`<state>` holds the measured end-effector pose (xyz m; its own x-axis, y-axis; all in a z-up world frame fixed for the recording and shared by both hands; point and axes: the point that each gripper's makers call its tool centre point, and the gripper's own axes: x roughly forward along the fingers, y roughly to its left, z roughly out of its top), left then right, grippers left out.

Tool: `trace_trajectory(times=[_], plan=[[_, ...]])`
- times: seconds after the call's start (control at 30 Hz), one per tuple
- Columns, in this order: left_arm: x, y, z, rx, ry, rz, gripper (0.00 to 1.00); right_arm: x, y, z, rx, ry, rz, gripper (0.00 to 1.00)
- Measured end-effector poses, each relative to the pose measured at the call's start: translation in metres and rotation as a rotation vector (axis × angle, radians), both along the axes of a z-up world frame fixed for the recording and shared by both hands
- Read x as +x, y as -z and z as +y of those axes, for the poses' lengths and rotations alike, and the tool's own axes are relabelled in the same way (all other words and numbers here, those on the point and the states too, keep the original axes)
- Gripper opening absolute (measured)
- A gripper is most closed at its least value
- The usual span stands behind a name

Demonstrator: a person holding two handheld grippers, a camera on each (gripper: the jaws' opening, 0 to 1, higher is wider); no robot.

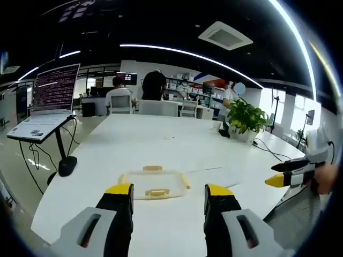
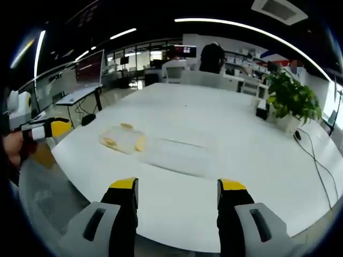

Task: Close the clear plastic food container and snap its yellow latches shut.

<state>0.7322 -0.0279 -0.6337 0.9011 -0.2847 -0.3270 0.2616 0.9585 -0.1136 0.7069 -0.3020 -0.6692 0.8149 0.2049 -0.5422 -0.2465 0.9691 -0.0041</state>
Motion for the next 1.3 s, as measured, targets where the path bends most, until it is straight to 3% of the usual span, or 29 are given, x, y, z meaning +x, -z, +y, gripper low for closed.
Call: trace_trajectory(times=[1.3], plan=[[0.0002, 0.0014, 0.0, 0.007, 0.003, 0.002, 0.47, -0.001, 0.0014, 0.0013, 0.002, -0.006, 0.01, 0.55]])
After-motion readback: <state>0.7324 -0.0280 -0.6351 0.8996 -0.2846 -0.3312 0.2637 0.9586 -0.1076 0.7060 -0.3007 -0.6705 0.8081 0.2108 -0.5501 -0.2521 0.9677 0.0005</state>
